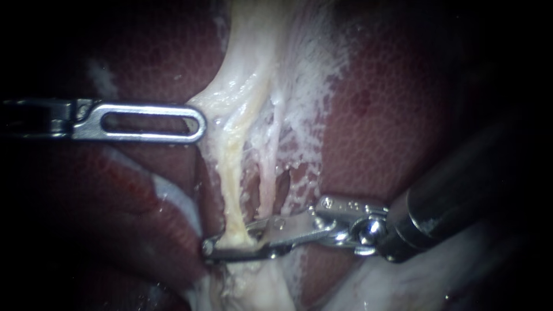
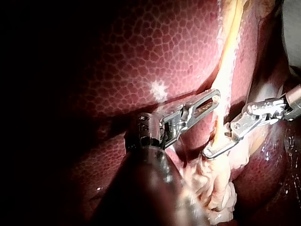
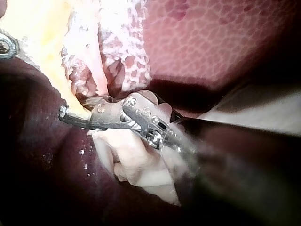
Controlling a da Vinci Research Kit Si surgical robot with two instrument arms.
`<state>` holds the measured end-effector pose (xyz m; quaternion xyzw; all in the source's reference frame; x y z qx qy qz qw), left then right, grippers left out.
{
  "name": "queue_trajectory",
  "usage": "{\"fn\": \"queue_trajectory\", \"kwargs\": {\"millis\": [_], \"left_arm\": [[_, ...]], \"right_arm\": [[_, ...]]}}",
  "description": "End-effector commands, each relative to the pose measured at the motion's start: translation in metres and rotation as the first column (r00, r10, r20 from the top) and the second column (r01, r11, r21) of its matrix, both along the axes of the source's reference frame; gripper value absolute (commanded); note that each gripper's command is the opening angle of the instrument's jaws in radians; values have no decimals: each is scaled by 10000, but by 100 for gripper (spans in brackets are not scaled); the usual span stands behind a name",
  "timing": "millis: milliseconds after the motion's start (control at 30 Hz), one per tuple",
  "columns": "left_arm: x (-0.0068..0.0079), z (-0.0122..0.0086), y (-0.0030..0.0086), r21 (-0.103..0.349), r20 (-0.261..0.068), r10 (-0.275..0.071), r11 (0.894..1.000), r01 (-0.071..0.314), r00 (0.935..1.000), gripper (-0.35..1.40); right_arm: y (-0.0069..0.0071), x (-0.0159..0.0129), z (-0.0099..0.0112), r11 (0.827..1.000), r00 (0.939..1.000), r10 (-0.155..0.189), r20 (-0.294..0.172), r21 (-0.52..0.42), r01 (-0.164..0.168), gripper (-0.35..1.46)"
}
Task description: Going back first clip left tube
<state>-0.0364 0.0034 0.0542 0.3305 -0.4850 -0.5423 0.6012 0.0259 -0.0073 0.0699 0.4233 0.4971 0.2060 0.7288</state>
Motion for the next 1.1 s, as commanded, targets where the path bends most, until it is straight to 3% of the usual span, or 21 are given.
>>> {"fn": "queue_trajectory", "kwargs": {"millis": [33, 233, 367, 500, 667, 1100], "left_arm": [[0, 0, 0, 0, -1, -2, 10000, 2, 10000, -35], [0, -1, 0, 0, -4, -6, 10000, 6, 10000, -35], [0, -1, -1, 0, -4, -7, 10000, 7, 10000, -35], [0, -2, -1, 0, -6, -9, 10000, 9, 10000, -35], [-1, -2, -1, 0, -8, -12, 10000, 12, 10000, -35], [-1, -4, -2, 2, -11, -16, 10000, 16, 10000, -35]], "right_arm": [[0, 0, 0, 10000, 10000, 1, -1, 0, -1, -35], [-1, 1, 0, 10000, 10000, 0, -2, -1, 0, -35], [0, 4, 0, 9999, 10000, -6, -48, -104, 5, 16], [1, 11, 1, 9940, 9984, -203, -537, -1084, 144, 45], [3, 15, 3, 9775, 9932, -441, -1077, -2098, 207, 55], [9, 14, 0, 9256, 9815, -807, -1737, -3785, 91, 60]]}}
